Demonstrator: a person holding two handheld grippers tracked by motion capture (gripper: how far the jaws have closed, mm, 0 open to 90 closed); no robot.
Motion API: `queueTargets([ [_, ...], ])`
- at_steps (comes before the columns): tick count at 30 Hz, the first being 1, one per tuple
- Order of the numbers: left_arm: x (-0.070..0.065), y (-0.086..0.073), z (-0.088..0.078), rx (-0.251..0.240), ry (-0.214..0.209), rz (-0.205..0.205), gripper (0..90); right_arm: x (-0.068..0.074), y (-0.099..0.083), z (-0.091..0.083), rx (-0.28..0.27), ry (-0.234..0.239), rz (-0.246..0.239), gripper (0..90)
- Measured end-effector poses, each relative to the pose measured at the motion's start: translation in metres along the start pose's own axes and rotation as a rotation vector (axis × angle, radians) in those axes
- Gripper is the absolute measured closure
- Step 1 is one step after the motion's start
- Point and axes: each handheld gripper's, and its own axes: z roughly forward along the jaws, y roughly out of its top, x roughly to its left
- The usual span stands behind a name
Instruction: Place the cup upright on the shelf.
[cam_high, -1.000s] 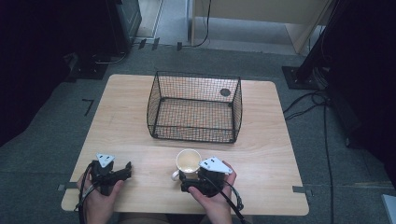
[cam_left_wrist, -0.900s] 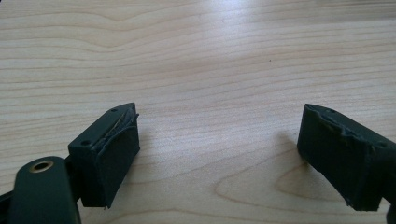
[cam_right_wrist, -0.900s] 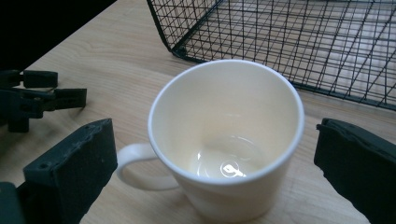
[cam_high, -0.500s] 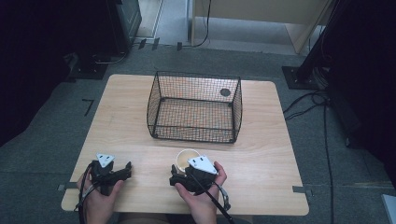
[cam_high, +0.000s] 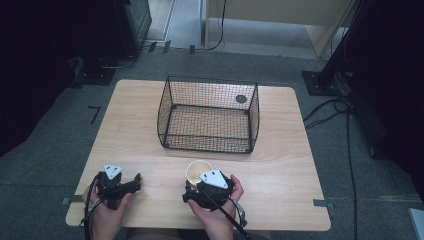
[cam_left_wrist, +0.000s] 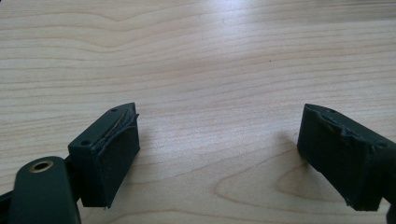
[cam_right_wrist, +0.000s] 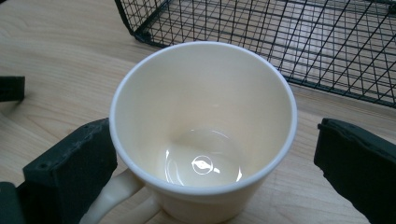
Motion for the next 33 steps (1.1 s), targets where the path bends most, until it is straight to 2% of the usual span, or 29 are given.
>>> queueTargets([
  [7,0.000,0.000,0.000,0.001,0.000,0.002,13.2,-0.013,-0.007,-0.005,0.001,0.028,-0.033,0.0],
  [9,0.000,0.000,0.000,0.002,0.001,0.002,13.1,-0.023,-0.012,-0.008,0.003,0.030,-0.028,0.0],
  [10,0.000,0.000,0.000,0.002,0.001,0.002,13.2,-0.023,-0.012,-0.008,0.003,0.030,-0.028,0.0],
  [11,0.000,0.000,0.000,0.001,0.001,0.001,13.2,-0.031,-0.015,-0.009,0.006,0.039,-0.018,0.0],
  [12,0.000,0.000,0.000,0.001,0.001,0.001,13.2,-0.031,-0.015,-0.009,0.006,0.039,-0.018,0.0],
  [13,0.000,0.000,0.000,0.001,0.001,0.001,13.1,-0.038,-0.017,-0.010,0.008,0.038,-0.027,0.0],
  [16,0.000,0.000,0.000,0.001,0.001,0.001,13.2,-0.047,-0.019,-0.013,0.001,0.044,-0.020,2.0],
  [17,0.000,0.000,0.000,0.001,0.001,0.001,13.1,-0.052,-0.021,-0.014,-0.004,0.046,-0.009,4.1],
  [18,0.000,0.000,0.000,0.001,0.001,0.001,13.2,-0.060,-0.023,-0.017,-0.023,0.045,-0.010,14.7],
  [22,0.000,0.000,0.000,0.001,0.001,0.001,13.1,-0.072,-0.026,-0.023,-0.067,0.079,-0.042,37.5],
  [23,0.000,0.000,0.000,0.001,0.001,0.001,13.1,-0.072,-0.026,-0.023,-0.067,0.079,-0.042,37.5],
  [24,0.000,0.000,0.000,0.001,0.001,0.001,13.2,-0.077,-0.026,-0.026,-0.084,0.109,-0.038,49.3],
  [25,0.000,0.000,0.000,0.001,0.001,0.001,13.2,-0.079,-0.026,-0.027,-0.087,0.123,-0.041,53.3],
  [26,0.000,0.000,0.000,0.001,0.001,0.001,13.2,-0.079,-0.026,-0.027,-0.087,0.123,-0.041,53.3],
  [27,0.000,0.000,0.000,0.002,0.001,0.001,13.2,-0.081,-0.026,-0.027,-0.080,0.149,-0.038,60.3],
  [32,0.000,0.000,0.000,0.001,0.001,0.001,13.2,-0.078,-0.029,-0.027,-0.044,0.214,-0.064,60.7],
  [33,0.000,0.000,0.000,0.001,0.001,0.001,13.1,-0.077,-0.031,-0.025,-0.038,0.226,-0.068,65.3],
])
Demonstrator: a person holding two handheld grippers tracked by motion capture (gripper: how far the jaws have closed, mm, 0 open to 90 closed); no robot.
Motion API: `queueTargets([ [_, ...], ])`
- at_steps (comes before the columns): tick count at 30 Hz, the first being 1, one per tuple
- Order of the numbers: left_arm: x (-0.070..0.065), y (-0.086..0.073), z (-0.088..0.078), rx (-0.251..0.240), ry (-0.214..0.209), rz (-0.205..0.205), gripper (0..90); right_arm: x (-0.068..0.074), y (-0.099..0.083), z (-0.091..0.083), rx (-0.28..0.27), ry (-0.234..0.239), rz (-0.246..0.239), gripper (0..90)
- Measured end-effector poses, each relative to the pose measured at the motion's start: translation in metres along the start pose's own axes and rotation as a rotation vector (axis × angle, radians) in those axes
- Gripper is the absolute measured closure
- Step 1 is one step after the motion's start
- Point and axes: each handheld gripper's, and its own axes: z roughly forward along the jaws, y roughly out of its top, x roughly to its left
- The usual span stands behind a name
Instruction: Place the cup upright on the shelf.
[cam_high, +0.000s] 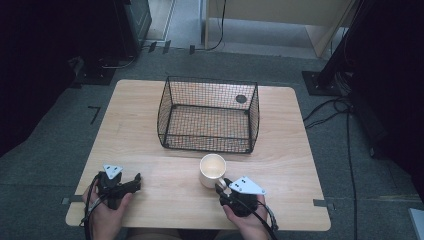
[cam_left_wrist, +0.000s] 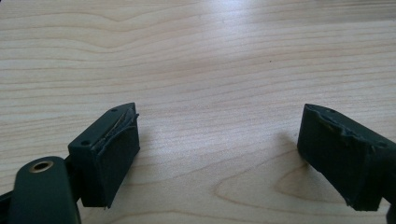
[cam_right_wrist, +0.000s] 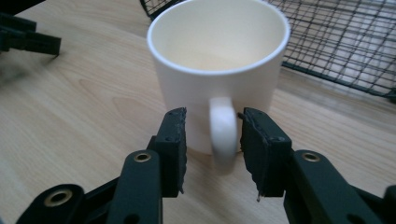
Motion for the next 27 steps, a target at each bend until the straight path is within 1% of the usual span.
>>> queueTargets([
  [1,0.000,0.000,0.000,0.000,0.000,0.000,13.1,0.000,0.000,0.000,0.000,0.000,0.000,65.3],
  [2,0.000,0.000,0.000,0.000,0.000,0.000,13.2,-0.001,-0.001,0.001,0.009,0.010,0.011,70.3],
  [4,0.000,0.000,0.000,0.000,0.000,0.000,13.1,-0.003,-0.002,0.002,0.003,0.008,0.024,77.6],
  [5,0.000,0.000,0.000,0.000,0.000,0.000,13.1,-0.003,-0.002,0.002,0.003,0.008,0.024,77.6],
  [6,0.000,0.000,0.000,0.000,0.000,0.000,13.2,-0.005,-0.001,0.002,0.004,0.023,0.026,78.8],
  [7,0.000,0.000,0.000,0.000,0.000,0.000,13.2,-0.005,-0.001,0.002,0.004,0.023,0.026,78.8],
  [9,0.000,0.000,0.000,0.000,0.000,0.000,13.2,-0.003,0.000,0.001,0.003,0.017,-0.005,80.5],
  [11,0.000,0.000,0.000,0.000,0.000,0.000,13.2,-0.003,0.001,0.001,0.003,0.009,-0.010,80.6],
  [13,0.000,0.000,0.000,0.000,0.000,0.000,13.2,-0.004,0.002,0.000,-0.005,0.008,-0.003,80.7],
  [14,0.000,0.000,0.000,0.000,0.000,0.000,13.2,-0.005,0.004,-0.001,-0.011,0.015,0.008,80.8],
  [16,0.000,0.000,0.000,0.000,0.000,0.000,13.1,-0.006,0.006,-0.002,-0.014,0.020,0.006,80.9],
  [20,0.000,0.000,0.000,0.000,0.000,0.000,13.2,-0.006,0.010,-0.006,-0.012,0.017,-0.013,80.9],
  [24,0.000,0.000,0.000,0.000,0.000,0.000,13.2,-0.007,0.016,-0.011,-0.023,0.019,-0.009,80.9],
  [27,0.000,0.000,0.000,0.000,0.000,0.000,13.2,-0.009,0.021,-0.015,-0.040,0.033,-0.003,80.9],
])
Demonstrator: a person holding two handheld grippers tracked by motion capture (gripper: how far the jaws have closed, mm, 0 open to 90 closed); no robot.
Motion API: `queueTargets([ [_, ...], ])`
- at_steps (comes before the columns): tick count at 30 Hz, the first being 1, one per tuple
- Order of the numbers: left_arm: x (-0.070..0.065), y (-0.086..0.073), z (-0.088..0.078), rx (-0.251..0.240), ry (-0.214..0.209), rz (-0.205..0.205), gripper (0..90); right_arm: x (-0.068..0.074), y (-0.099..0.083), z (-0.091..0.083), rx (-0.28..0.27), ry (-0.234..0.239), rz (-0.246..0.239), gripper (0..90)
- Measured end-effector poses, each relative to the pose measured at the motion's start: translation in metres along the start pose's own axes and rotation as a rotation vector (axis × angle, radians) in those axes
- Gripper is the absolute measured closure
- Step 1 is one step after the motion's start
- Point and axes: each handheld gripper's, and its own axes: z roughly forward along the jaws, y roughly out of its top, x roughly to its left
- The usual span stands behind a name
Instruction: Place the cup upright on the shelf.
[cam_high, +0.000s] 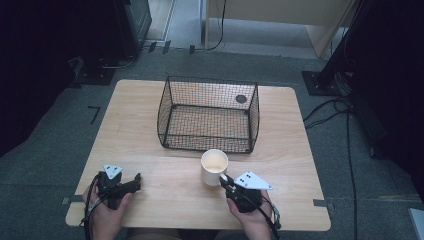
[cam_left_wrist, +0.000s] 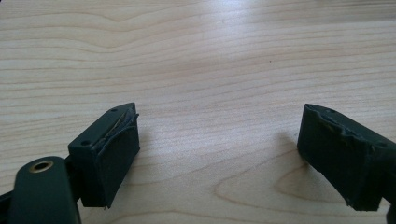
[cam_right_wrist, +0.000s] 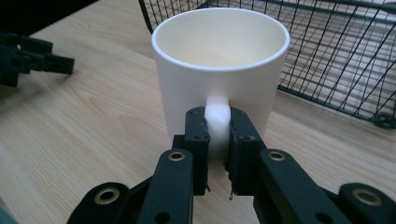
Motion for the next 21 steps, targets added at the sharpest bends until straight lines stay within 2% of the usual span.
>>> queueTargets([
  [7,0.000,0.000,0.000,0.000,0.000,0.000,13.1,-0.002,0.015,-0.005,-0.012,0.007,-0.017,80.9],
  [21,0.000,0.000,0.000,-0.002,0.000,-0.003,13.2,-0.005,0.057,-0.019,-0.057,0.011,-0.079,80.9],
])
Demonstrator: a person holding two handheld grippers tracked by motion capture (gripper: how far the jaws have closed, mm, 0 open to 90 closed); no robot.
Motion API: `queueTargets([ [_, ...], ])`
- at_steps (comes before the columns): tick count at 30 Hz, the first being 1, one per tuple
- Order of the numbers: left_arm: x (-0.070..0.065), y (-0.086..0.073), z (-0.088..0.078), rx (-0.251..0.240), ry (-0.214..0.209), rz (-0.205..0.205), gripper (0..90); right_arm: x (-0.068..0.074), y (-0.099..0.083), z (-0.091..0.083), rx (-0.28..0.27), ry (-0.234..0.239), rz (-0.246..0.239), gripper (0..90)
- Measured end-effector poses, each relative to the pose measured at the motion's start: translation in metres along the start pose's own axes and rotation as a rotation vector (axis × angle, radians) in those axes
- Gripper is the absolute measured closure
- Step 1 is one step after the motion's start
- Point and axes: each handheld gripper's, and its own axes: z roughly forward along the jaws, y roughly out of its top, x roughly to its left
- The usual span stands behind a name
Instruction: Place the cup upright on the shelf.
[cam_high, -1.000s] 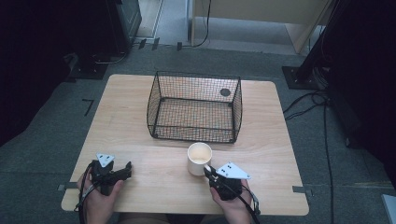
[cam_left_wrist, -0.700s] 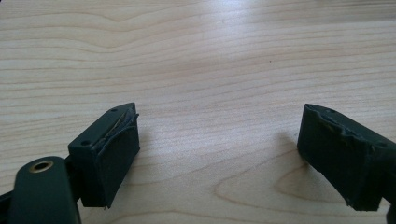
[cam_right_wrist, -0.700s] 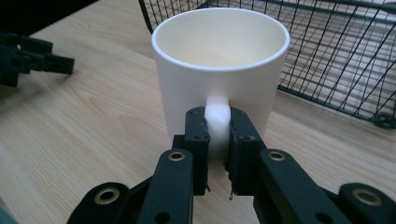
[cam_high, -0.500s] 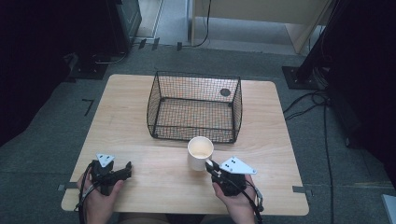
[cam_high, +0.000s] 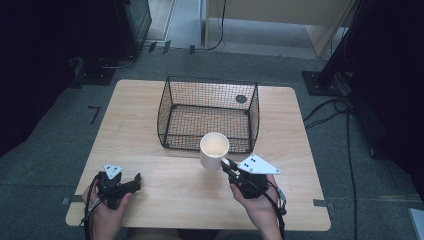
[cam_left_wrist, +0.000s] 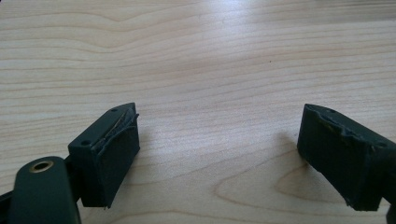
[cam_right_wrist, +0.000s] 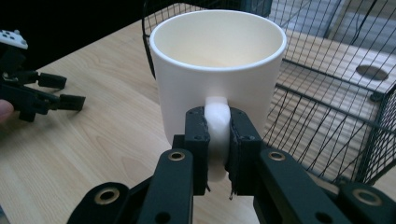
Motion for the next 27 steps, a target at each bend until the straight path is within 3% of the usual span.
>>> queueTargets([
  [14,0.000,0.000,0.000,0.002,0.000,0.000,13.2,-0.007,0.039,-0.001,-0.039,-0.010,-0.049,80.9],
  [27,0.000,0.000,0.000,0.002,0.000,0.000,13.1,-0.020,0.071,0.009,-0.057,-0.040,-0.070,80.9],
])
